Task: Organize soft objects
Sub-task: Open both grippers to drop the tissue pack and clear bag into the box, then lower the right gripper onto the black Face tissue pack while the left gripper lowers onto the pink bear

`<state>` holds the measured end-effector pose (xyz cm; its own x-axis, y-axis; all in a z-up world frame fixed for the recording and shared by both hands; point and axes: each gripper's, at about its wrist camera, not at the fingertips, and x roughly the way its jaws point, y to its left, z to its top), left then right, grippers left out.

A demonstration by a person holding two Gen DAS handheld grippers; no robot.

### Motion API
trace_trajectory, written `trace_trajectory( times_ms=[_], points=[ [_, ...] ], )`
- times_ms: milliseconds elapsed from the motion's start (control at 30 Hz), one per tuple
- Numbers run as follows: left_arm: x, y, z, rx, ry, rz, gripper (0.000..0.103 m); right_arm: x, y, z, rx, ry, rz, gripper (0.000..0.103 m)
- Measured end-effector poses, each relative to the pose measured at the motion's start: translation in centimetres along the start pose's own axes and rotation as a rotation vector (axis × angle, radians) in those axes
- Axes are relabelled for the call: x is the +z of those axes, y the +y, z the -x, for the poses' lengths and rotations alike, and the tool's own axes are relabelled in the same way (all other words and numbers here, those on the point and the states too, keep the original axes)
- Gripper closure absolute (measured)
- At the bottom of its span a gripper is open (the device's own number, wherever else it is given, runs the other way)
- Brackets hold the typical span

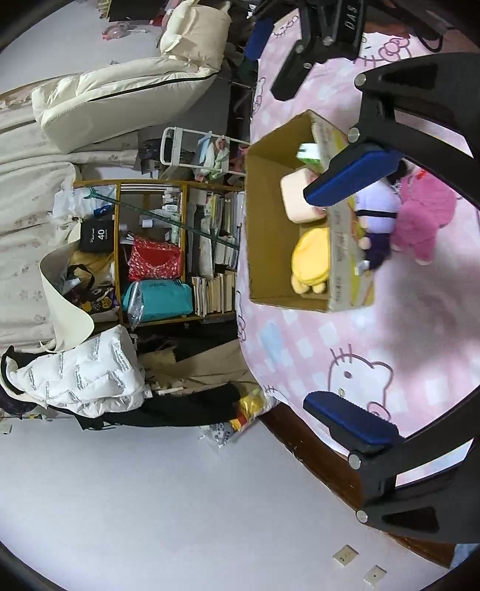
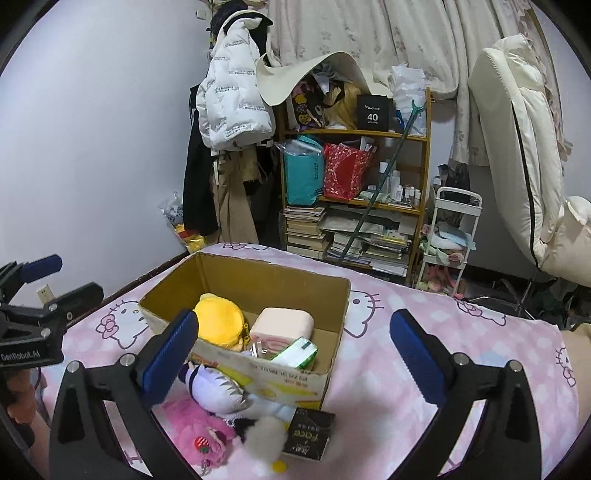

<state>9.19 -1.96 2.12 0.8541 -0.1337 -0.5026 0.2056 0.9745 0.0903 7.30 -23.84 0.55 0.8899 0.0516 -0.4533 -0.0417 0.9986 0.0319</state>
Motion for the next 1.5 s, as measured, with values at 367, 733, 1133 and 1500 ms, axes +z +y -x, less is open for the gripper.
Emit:
trace_trajectory(
  times_ms=[367, 733, 1133, 1500],
  points=[
    [-1.6, -0.1, 3.9, 0.035, -0.021, -0.006, 0.004, -0.8, 0.0, 2.6, -0.022, -0.009, -0.006, 0.0],
    [-2.5, -0.8, 3.7, 0.022, 0.003, -0.03, 0.004, -1.7, -1.1, 2.9, -0.044, 0.012, -0.038, 0.0],
    [-3.0, -1.6, 0.1, -0.015, 0.081, -0.007, 0.004, -2.6, -1.5, 1.4, -0.06, 0.037, -0.055, 0.0],
    [-3.5, -3.5, -2.3, -0.052, 0.14, -0.065, 0.004, -3.6, -2.6, -1.4, -0.066, 0.1, -0.072, 0.0]
  ],
)
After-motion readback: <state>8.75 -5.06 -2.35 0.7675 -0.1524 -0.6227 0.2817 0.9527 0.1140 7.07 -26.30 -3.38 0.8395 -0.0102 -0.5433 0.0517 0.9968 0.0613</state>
